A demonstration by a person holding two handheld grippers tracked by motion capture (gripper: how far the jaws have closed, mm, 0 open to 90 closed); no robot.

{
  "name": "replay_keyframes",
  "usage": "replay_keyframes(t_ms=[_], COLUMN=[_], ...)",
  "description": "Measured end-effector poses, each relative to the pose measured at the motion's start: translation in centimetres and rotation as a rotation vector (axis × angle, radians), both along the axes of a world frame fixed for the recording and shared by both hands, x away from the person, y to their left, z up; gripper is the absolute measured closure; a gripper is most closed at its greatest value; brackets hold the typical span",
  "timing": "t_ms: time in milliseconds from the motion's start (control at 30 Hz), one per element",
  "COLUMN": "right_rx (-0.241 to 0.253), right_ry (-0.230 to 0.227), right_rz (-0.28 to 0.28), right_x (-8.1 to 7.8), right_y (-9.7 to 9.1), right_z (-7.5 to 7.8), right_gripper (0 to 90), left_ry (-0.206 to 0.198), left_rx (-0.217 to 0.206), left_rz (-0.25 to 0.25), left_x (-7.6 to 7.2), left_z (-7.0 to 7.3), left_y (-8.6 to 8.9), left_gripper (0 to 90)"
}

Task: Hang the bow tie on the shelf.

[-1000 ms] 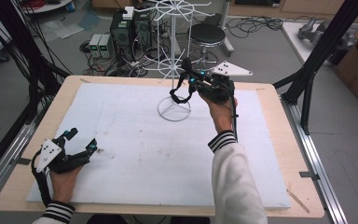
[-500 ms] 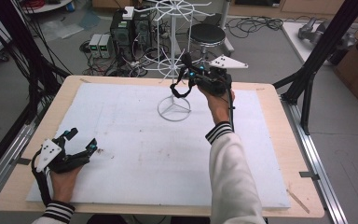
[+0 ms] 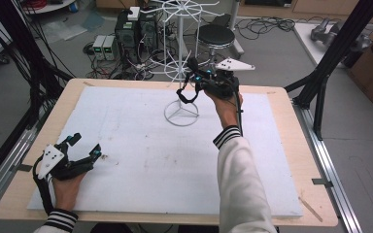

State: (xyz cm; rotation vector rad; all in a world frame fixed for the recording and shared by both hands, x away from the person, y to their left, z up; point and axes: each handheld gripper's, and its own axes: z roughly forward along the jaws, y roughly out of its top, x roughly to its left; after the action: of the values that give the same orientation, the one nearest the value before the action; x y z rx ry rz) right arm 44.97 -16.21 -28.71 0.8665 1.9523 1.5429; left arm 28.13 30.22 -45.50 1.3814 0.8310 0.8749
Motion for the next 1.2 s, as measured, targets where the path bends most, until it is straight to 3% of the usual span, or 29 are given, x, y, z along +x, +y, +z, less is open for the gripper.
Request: replay_keyframes(t_ms=[100,467,600,733,767,833,933,1067,1200], right_rx=[-0.010,0.008,0.004,-0.006,-0.004,0.010,0.002,0.012,0.006], right_ry=[-0.003,-0.027,0.001,-0.015,-0.054,-0.101,-0.077,-0.048,-0.064], right_rz=[-0.015,-0.025,-0.018,-0.054,-0.070,-0.090,-0.108,-0.143,-0.187], right_x=[-0.2,-1.8,-3.6,-6.2,-6.9,-8.2,-9.5,-11.7,-14.5], right_y=[0.0,-0.7,-1.2,-1.9,-2.2,-3.0,-4.7,-7.3,-9.3], right_z=[0.1,1.2,2.3,3.6,3.6,3.3,2.1,-0.7,-3.7], right_gripper=[64.4,60.8,48.2,27.8,24.3,18.5,11.9,11.3,10.6], left_ry=[0.001,0.000,0.001,0.000,0.000,-0.001,0.001,0.002,0.001], left_rx=[0.002,0.001,0.001,-0.004,0.000,0.000,0.000,0.004,0.005], left_rz=[0.000,-0.001,-0.002,-0.001,-0.002,-0.002,-0.002,0.001,0.001], left_x=[0.0,0.0,0.0,0.0,0.0,0.0,0.0,0.0,0.0], left_z=[0.0,0.0,0.0,0.0,0.0,0.0,0.0,0.0,0.0], left_y=[0.0,0.0,0.0,0.0,0.0,0.0,0.0,0.0,-0.1], left_gripper=[15.6,15.6,15.6,15.6,15.6,15.6,15.6,15.7,15.7])
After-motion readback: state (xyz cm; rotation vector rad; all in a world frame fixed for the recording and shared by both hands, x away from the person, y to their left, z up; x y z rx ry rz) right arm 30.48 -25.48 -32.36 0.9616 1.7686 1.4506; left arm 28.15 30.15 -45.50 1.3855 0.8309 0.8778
